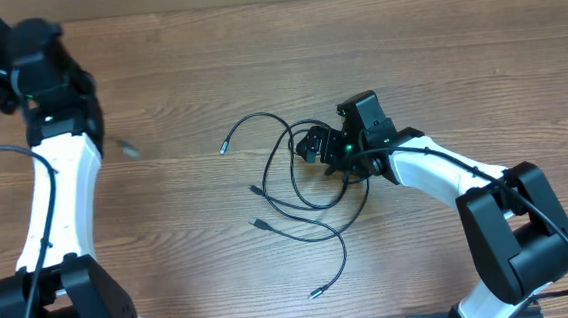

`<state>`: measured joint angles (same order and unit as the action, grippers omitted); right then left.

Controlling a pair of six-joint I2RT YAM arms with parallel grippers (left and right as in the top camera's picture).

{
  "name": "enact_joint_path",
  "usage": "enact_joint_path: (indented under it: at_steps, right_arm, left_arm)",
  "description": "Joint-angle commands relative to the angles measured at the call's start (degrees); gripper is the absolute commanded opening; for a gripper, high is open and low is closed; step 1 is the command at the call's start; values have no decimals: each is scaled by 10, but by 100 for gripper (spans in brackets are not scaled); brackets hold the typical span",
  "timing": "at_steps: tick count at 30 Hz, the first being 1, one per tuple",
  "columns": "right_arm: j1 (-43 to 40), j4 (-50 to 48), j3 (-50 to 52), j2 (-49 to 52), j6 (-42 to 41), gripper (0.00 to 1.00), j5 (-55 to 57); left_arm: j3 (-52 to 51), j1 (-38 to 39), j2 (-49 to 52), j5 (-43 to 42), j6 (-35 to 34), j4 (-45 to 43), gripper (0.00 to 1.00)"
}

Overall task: Untangle cables
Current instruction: 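Lift the cable with the left gripper and swing it far left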

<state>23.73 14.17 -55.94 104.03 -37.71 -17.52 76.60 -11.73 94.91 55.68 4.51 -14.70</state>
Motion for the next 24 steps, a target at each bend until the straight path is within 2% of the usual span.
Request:
enact_joint_path:
  at_steps: [1, 4, 6, 8, 12, 15, 19, 24]
  right_arm:
    - [-2, 5, 11, 14, 0, 100, 20]
    - [-2, 5, 11, 14, 0, 100, 20]
    - [-2, 5, 11, 14, 0, 100, 20]
    - [-2, 5, 11, 14, 0, 100, 20]
    - [-2, 5, 11, 14, 0, 100, 20]
    - [-2, 5, 11, 14, 0, 100, 20]
    - [-2, 5, 11, 14, 0, 100, 20]
    - [-2, 5, 11, 14, 0, 100, 20]
  left_arm:
    - [8, -33, -10, 37, 211, -92, 4]
    - [8, -52, -10, 16, 234, -131, 4]
    - [8, -57, -9, 12, 217, -101, 4]
    - [8, -57, -9, 4, 165, -34, 4]
    - [8, -57, -6, -113, 44, 130, 4]
    - [8, -61, 2, -202, -24, 186, 4]
    - [8, -62, 5, -295, -50, 220, 4]
    - [7, -63, 5, -342, -70, 252, 4]
